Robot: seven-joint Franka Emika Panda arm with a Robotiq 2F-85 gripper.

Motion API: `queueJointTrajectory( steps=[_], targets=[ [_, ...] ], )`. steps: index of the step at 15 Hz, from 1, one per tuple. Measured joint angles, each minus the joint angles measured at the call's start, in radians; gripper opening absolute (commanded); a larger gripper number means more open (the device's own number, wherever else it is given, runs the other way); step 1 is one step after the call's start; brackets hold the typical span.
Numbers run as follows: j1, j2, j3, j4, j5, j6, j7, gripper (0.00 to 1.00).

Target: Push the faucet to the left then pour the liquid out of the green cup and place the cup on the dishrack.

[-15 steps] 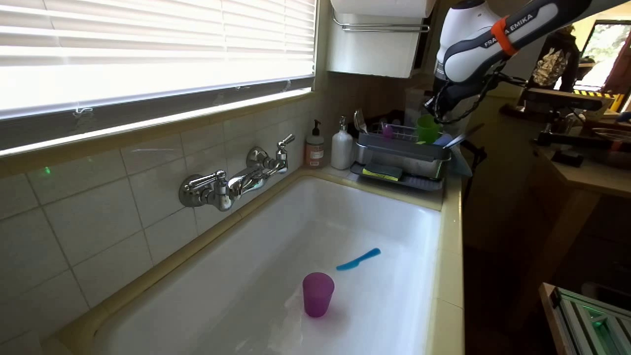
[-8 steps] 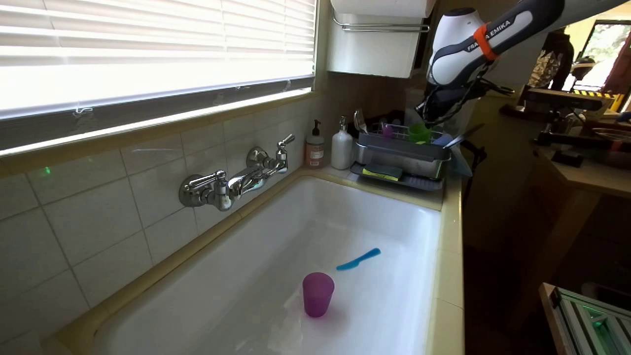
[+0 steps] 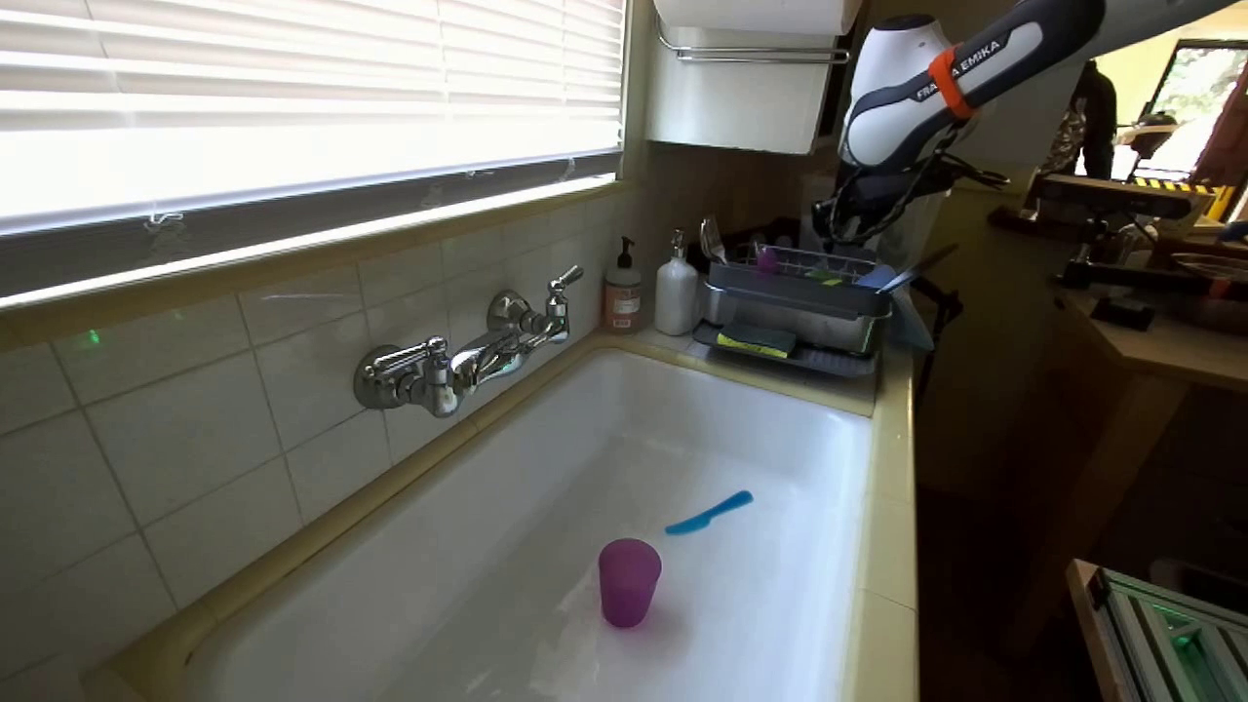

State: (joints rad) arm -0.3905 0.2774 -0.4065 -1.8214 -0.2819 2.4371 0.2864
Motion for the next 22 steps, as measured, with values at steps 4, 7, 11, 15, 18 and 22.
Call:
queueJointTrajectory(
  steps=[4, 7, 11, 15, 18, 22],
  targets=[
    [0.014, -0.002, 0.002, 0.002, 0.000, 0.000, 0.000, 1.00],
    [0.028, -0.009, 0.011, -0.002, 0.002, 0.000, 0.000, 1.00],
    [0.060, -0.056, 0.035, -0.048, 0.018, 0.030, 0.010, 1.00],
    [0.109, -0.133, 0.055, -0.143, 0.016, 0.099, 0.025, 1.00],
    [0.135, -0.192, 0.106, -0.227, 0.052, 0.114, -0.001, 1.00],
    [0.172, -0.244, 0.188, -0.320, 0.206, 0.116, -0.126, 1.00]
  ],
)
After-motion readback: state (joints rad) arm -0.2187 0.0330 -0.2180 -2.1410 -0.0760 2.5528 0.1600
